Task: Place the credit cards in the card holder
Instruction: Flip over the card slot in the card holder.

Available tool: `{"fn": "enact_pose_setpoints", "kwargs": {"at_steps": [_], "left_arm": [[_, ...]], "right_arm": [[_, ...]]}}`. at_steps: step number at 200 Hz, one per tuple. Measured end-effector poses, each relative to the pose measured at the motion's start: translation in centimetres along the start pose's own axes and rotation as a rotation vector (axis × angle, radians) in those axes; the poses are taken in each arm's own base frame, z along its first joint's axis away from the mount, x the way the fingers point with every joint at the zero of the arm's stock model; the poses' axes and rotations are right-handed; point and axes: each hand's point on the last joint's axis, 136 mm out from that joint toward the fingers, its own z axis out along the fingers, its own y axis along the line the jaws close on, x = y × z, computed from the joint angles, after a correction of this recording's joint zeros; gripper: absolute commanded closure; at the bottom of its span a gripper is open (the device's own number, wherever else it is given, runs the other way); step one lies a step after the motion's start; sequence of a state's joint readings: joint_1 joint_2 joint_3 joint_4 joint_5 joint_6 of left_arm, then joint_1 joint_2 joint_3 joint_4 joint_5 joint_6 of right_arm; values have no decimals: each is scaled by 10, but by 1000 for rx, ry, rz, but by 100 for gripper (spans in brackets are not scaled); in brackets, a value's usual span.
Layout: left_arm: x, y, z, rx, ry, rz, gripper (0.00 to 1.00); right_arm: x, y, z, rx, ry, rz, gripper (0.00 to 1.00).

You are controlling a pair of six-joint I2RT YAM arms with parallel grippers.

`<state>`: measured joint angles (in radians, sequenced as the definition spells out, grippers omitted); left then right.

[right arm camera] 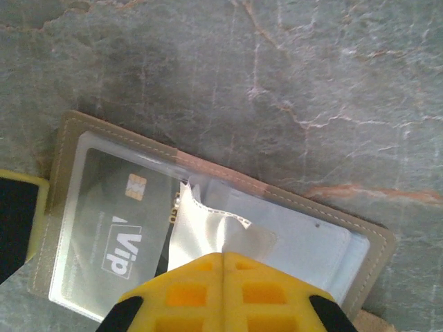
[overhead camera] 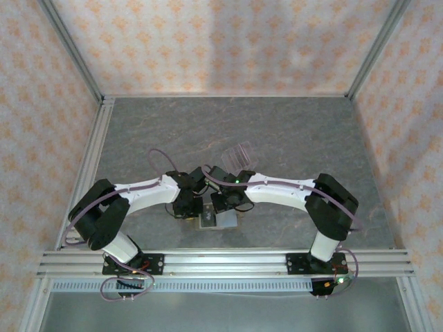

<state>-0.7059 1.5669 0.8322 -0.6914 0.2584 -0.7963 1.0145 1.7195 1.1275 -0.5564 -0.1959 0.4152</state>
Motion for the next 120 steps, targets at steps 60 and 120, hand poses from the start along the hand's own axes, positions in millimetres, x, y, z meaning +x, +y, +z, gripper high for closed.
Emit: {"fn": "enact_pose_setpoints", "kwargs": {"at_steps": [60, 120], "left_arm": [[0, 0, 0, 2, 12, -22, 92], [0, 0, 0, 9, 21, -35, 92]], "right_arm": [[3, 16, 1, -89, 35, 46, 87], [-3, 31, -1, -187, 45, 104, 83]]}}
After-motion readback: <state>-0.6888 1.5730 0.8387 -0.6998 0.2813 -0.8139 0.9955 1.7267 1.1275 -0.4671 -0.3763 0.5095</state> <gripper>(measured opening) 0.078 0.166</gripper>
